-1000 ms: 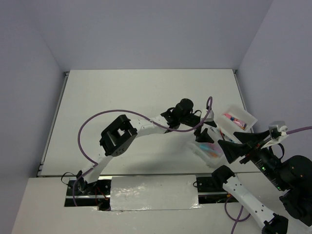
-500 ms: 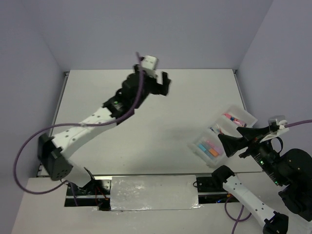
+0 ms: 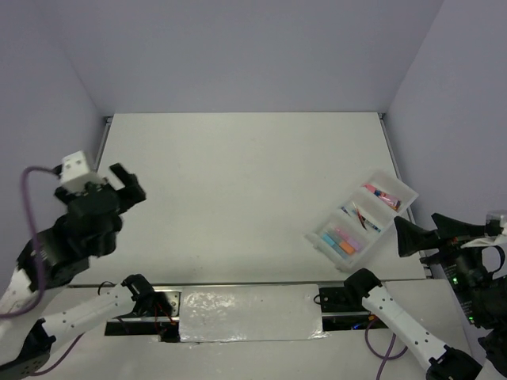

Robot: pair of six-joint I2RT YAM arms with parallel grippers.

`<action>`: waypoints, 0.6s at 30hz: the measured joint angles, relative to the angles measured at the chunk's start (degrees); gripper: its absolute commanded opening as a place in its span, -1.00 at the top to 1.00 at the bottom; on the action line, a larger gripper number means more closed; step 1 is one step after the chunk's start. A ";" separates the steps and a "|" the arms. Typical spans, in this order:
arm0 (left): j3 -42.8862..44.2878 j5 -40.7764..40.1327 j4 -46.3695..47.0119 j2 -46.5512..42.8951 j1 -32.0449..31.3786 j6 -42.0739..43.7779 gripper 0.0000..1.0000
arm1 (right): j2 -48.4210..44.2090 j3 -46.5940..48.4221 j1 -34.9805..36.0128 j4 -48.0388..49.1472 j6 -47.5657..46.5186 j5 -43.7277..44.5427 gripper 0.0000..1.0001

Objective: Sort the stationery into containers
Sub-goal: Reset both arms

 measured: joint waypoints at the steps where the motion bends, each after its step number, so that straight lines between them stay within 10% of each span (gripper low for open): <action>1: 0.02 -0.85 -1.60 -2.80 -0.04 -0.04 -0.99 | -0.81 -0.09 0.00 -0.81 0.02 0.66 -0.99; 18: 1.88 -11.65 -15.87 -16.50 -0.04 0.46 -0.99 | -8.35 -3.48 0.02 -7.67 2.84 5.33 -1.00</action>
